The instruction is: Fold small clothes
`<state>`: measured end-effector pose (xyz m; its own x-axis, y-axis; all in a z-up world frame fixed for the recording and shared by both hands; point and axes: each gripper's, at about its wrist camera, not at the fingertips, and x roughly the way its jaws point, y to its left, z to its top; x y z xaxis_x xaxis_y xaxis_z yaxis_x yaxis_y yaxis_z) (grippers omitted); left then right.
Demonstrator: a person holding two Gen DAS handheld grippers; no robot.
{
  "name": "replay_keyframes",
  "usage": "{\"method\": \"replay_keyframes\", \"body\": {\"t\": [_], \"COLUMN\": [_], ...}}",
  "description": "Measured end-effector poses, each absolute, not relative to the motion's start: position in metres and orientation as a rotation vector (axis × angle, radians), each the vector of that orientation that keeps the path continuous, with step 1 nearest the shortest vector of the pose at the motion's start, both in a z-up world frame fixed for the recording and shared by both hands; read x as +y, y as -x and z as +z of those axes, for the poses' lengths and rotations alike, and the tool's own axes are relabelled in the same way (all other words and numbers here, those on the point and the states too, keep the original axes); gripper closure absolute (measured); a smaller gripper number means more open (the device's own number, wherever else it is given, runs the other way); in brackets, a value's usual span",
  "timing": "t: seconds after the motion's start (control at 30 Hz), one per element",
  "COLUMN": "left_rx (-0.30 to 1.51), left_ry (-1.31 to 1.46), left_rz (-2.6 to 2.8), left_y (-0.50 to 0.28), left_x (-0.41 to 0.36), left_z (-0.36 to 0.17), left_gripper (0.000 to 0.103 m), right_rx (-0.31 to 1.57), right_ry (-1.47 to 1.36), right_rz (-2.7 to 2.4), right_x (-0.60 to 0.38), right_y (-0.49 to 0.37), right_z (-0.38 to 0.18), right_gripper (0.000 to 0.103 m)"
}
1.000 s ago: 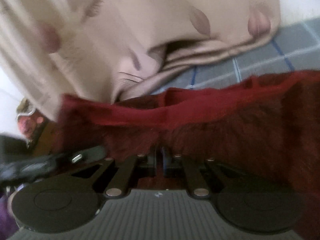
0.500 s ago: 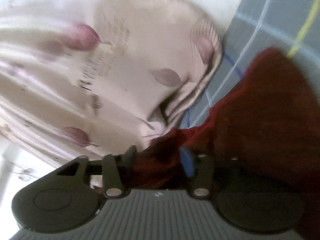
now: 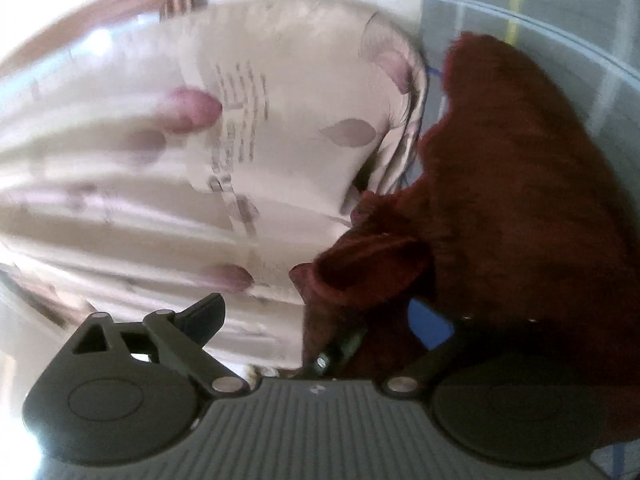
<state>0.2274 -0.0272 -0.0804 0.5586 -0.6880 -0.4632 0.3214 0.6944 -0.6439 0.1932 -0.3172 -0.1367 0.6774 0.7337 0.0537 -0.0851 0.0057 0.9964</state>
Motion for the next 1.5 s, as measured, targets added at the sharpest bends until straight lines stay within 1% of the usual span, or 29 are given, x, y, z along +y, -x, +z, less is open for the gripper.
{"method": "replay_keyframes", "body": {"t": [0.03,0.07,0.1,0.13,0.17,0.23,0.3,0.33,0.37,0.4,0.43,0.47,0.5,0.53,0.67,0.77,0.83,0.87,0.97,1.1,1.23,1.37,1.43,1.5], "left_rx": [0.741,0.717,0.689,0.665,0.637,0.609,0.591,0.592,0.589,0.586,0.592,0.599,0.599,0.602,0.637,0.600,0.561,0.550,0.579,0.670,0.654,0.719,0.732,0.733], "left_ry": [0.494,0.462,0.418,0.385,0.347,0.262,0.235,0.249,0.261,0.263,0.260,0.261,0.275,0.294,0.489,0.594,0.581,0.552,0.532,0.540,0.431,0.367,0.345,0.348], "left_rz": [-0.625,-0.625,-0.629,-0.637,-0.642,-0.616,-0.618,-0.617,-0.612,-0.617,-0.623,-0.627,-0.633,-0.641,-0.692,-0.655,-0.602,-0.578,-0.519,-0.573,-0.655,-0.686,-0.686,-0.686], "left_y": [-0.222,-0.217,-0.212,-0.207,-0.200,-0.194,-0.191,-0.191,-0.191,-0.191,-0.190,-0.187,-0.183,-0.179,-0.158,-0.145,-0.138,-0.140,-0.150,-0.158,-0.151,-0.157,-0.157,-0.157], "left_x": [-0.033,-0.039,-0.046,-0.053,-0.062,-0.078,-0.086,-0.086,-0.085,-0.083,-0.082,-0.080,-0.076,-0.072,-0.035,0.004,0.025,0.034,0.049,0.027,-0.018,-0.053,-0.061,-0.062], "left_z": [-0.080,-0.080,-0.079,-0.078,-0.077,-0.077,-0.081,-0.083,-0.084,-0.086,-0.086,-0.085,-0.082,-0.077,-0.048,-0.023,-0.012,-0.011,-0.027,-0.058,-0.064,-0.080,-0.088,-0.092], "left_gripper": [0.059,0.048,0.040,0.026,0.019,0.016,0.012,0.012,0.012,0.012,0.012,0.012,0.012,0.012,0.011,0.011,0.011,0.007,0.006,0.006,0.006,0.006,0.005,0.002], "right_rx": [0.615,0.649,0.673,0.707,0.738,0.800,0.838,0.856,0.873,0.890,0.906,0.915,0.916,0.914,0.859,0.800,0.767,0.751,0.702,0.655,0.625,0.628,0.650,0.639], "right_ry": [-1.375,-1.322,-1.277,-1.211,-1.159,-1.055,-0.959,-0.911,-0.854,-0.802,-0.753,-0.720,-0.700,-0.681,-0.656,-0.703,-0.717,-0.713,-0.691,-0.686,-0.724,-0.777,-0.832,-0.880], "right_rz": [0.691,0.676,0.661,0.649,0.647,0.607,0.590,0.583,0.566,0.552,0.540,0.528,0.521,0.524,0.555,0.569,0.573,0.577,0.584,0.576,0.534,0.510,0.487,0.483], "right_x": [-0.315,-0.312,-0.308,-0.304,-0.300,-0.294,-0.288,-0.284,-0.282,-0.279,-0.276,-0.276,-0.277,-0.279,-0.291,-0.304,-0.309,-0.312,-0.322,-0.342,-0.372,-0.392,-0.398,-0.401], "right_y": [-0.196,-0.202,-0.207,-0.213,-0.217,-0.225,-0.232,-0.234,-0.237,-0.238,-0.241,-0.243,-0.244,-0.245,-0.238,-0.236,-0.237,-0.238,-0.243,-0.249,-0.267,-0.289,-0.296,-0.295], "right_z": [-0.127,-0.118,-0.110,-0.099,-0.093,-0.079,-0.069,-0.066,-0.063,-0.063,-0.064,-0.066,-0.069,-0.073,-0.078,-0.080,-0.076,-0.073,-0.060,-0.050,-0.056,-0.089,-0.116,-0.139], "right_gripper": [0.005,0.006,0.006,0.006,0.007,0.010,0.014,0.021,0.034,0.042,0.061,0.066,0.067,0.071,0.075,0.076,0.076,0.077,0.077,0.078,0.078,0.078,0.077,0.071]}}
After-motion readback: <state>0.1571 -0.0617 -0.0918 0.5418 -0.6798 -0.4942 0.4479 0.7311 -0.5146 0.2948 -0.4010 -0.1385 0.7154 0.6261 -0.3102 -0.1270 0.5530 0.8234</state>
